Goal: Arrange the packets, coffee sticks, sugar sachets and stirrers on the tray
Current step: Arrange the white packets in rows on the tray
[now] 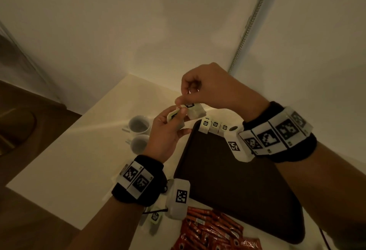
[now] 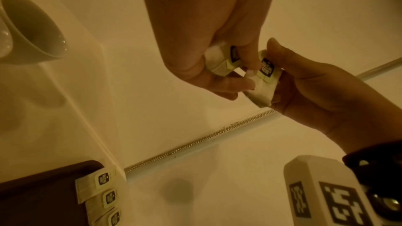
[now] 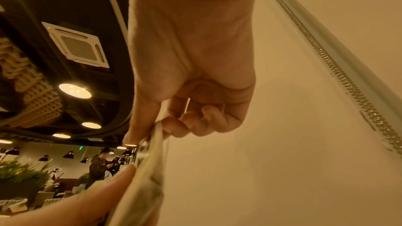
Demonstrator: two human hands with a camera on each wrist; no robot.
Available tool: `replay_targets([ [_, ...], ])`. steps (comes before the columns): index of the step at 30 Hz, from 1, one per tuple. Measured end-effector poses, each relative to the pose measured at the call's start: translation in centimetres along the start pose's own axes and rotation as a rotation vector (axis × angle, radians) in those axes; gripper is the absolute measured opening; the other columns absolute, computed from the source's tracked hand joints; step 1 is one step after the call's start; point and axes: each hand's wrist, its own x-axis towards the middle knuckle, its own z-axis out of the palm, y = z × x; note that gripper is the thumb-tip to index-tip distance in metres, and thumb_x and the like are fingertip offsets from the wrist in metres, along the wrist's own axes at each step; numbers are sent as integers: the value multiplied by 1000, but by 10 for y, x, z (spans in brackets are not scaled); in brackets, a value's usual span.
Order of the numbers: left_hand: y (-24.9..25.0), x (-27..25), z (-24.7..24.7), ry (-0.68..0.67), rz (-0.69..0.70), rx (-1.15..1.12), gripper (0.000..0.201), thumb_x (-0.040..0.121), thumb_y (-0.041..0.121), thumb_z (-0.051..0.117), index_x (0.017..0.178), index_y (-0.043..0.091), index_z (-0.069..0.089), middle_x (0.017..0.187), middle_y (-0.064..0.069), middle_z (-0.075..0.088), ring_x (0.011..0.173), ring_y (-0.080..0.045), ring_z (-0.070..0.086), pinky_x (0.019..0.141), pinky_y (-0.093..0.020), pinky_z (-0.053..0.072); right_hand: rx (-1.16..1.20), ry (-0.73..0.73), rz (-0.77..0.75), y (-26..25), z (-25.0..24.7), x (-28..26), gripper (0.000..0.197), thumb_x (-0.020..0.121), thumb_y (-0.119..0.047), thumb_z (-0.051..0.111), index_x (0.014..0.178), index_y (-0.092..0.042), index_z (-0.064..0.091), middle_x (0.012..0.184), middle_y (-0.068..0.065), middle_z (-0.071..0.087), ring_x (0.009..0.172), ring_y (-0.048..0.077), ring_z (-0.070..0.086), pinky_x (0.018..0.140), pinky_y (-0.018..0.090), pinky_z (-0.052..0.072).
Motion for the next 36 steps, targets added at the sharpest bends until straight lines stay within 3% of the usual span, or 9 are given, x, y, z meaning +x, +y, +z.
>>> replay_targets([
  [4,4,2,0,69,30,6,18,92,15,54,81,23,66,79,9,69,76,-3,64,54,-20,50,33,3,8,4,-7,-5,27,79,-42,70,81,-15,70,78,-5,63,63,-2,52,61,11,38],
  [8,8,1,4,90,21,-35,18,94,13,52,82,20,63,74,10,70,67,-2,64,50,-20,49,37,50,52,6,-11,-12,36,88,-44,57,78,-13,72,86,3,65,77,16,59,74,30,45],
  [11,10,0,8,95,26,-40,15,94,12,52,84,19,61,73,9,70,64,-2,63,48,-19,49,100,13,68,9,-11,-16,28,87,-40,60,91,-14,71,93,-2,67,84,15,61,73,21,44],
  [15,11,1,8,100,23,-57,14,94,15,53,85,20,61,80,5,70,70,-6,65,48,-20,49,120,1,120,15,-6,-20,36,85,-48,59,64,-20,66,80,13,68,79,30,62,71,35,46],
  [19,8,2,8,102,27,-60,9,91,21,55,88,22,63,89,0,68,81,-15,65,48,-21,49,234,32,173,15,-7,-23,42,93,-49,43,84,-18,70,84,-2,67,76,12,61,67,19,44],
  [22,7,1,11,77,39,-53,8,88,26,56,91,21,61,92,-4,66,82,-21,64,47,-21,48,178,3,141,14,-6,-22,31,88,-44,57,86,-16,71,78,-12,64,68,-2,56,59,6,41],
  [27,5,0,14,24,53,-23,11,89,30,53,93,23,59,90,0,69,75,-18,66,48,-21,48,299,34,179,14,-1,-18,22,80,-31,72,89,-12,64,73,-7,62,60,2,58,52,16,50],
  [30,4,-1,15,-41,10,-47,19,81,33,57,97,23,58,92,3,71,77,-16,68,49,-20,49,310,42,177,13,-1,-17,12,81,-19,72,90,-14,67,68,-3,60,52,1,55,47,14,44],
  [36,-2,-4,22,-96,-156,-168,25,74,20,62,98,15,60,84,3,72,75,-10,68,53,-19,51,374,104,206,12,-1,-17,26,79,-12,74,103,-12,64,77,-1,62,46,-1,55,46,13,44],
])
